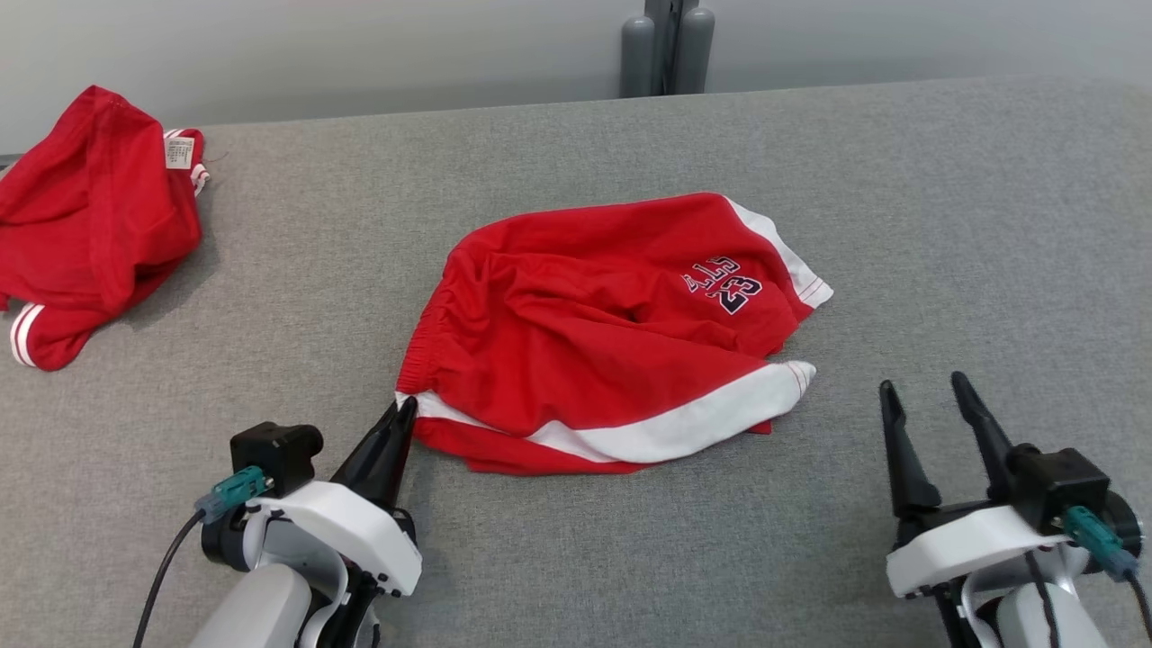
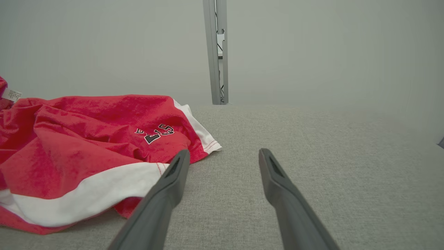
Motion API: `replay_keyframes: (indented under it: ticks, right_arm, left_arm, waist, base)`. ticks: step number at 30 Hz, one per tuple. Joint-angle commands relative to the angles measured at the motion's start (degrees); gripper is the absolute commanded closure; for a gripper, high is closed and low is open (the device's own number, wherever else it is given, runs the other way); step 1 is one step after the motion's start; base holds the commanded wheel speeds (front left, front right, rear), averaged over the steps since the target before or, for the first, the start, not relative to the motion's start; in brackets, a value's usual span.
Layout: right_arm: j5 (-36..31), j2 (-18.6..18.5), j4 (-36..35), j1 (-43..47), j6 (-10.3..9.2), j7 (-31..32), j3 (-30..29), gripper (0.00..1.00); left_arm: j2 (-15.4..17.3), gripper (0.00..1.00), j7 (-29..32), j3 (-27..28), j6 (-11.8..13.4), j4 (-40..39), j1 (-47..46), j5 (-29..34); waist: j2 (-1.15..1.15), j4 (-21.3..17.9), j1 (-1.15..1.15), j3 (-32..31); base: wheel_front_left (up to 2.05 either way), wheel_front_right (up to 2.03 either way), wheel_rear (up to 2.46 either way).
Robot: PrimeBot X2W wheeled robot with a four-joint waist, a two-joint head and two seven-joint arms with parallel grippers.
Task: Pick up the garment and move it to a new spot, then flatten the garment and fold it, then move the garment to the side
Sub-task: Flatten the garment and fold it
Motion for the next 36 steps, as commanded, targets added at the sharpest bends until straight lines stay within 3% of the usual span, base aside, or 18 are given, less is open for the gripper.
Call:
replay_keyframes:
  ticks: [1,9,19,25,31,36]
  right_arm:
    - [0.57,-0.25,2.26,-1.41,0.01,0.00,1.33,0.00]
    - [2.41,-1.38,11.45,-8.37,0.01,6.52,12.48,0.00]
    - [5.79,-6.20,10.83,-8.10,0.01,10.53,20.94,0.00]
    - [4.34,-7.27,4.65,-3.20,0.01,10.42,21.19,0.00]
    - [2.55,-5.60,-1.35,2.51,0.01,12.11,20.20,0.00]
    - [1.75,-4.90,-1.80,3.22,0.01,13.58,19.42,0.00]
  left_arm:
    - [0.73,1.00,-0.49,0.65,0.60,-0.10,0.79,-0.39]
    - [0.30,1.00,-1.46,1.12,1.12,1.24,1.84,-1.38]
    - [0.12,1.00,-3.45,1.50,0.89,4.14,0.67,-1.48]
    - [-0.15,1.00,-4.30,1.62,0.53,5.33,0.30,-1.60]
    - [-0.07,1.00,-4.84,2.06,0.60,5.49,0.74,-1.90]
    - [0.15,1.00,-5.12,2.52,0.74,5.08,0.88,-2.15]
  waist:
    - [0.00,0.60,0.00,-0.03]
    - [0.00,2.25,0.00,-0.35]
    - [0.00,3.33,0.00,-0.87]
    - [0.00,3.56,0.00,-0.86]
    - [0.00,3.01,0.00,-0.63]
    - [0.00,2.61,0.00,-0.05]
  base:
    - [0.00,0.00,0.00]
    - [0.00,0.00,0.00]
    - [0.00,0.00,0.00]
    - [0.00,0.00,0.00]
    - [0.00,0.00,0.00]
    - [0.00,0.00,0.00]
